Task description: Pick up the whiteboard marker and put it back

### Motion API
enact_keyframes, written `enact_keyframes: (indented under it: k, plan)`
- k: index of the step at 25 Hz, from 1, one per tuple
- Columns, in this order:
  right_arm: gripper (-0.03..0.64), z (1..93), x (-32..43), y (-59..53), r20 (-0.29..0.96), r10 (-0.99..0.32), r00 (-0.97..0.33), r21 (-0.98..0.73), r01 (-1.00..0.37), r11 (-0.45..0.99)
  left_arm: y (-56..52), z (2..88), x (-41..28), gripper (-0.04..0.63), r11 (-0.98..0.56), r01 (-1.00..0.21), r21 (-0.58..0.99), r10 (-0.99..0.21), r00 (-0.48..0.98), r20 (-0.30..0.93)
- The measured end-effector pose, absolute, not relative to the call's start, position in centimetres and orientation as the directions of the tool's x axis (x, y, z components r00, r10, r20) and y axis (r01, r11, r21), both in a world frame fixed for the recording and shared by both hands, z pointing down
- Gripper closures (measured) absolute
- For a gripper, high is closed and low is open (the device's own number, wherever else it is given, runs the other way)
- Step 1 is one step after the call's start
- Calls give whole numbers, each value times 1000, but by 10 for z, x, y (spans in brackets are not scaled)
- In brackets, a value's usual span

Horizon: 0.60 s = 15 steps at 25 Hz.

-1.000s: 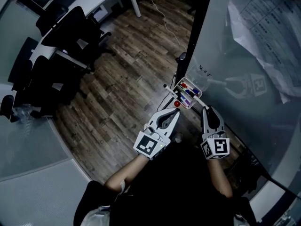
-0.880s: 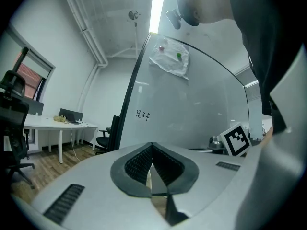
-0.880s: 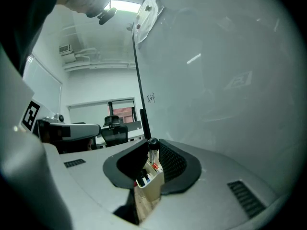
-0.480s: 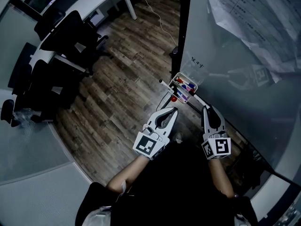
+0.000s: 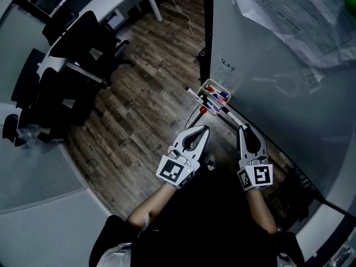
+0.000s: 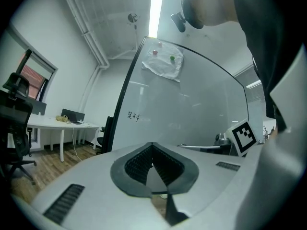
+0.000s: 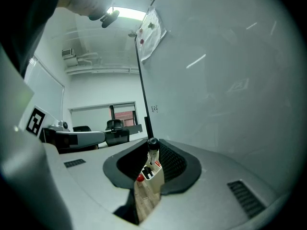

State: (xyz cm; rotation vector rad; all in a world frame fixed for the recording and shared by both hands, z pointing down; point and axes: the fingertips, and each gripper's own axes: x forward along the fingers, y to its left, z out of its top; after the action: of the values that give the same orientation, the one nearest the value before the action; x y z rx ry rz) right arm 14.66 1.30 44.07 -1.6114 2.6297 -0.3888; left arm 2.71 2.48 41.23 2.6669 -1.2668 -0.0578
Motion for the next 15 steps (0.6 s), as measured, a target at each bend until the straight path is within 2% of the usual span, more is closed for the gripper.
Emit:
enact_keyframes:
  k: [15]
  plan:
    - [534, 428, 151, 36, 74, -890, -450, -245, -873, 421, 41, 416, 30, 588, -623, -760, 186, -763, 643, 70]
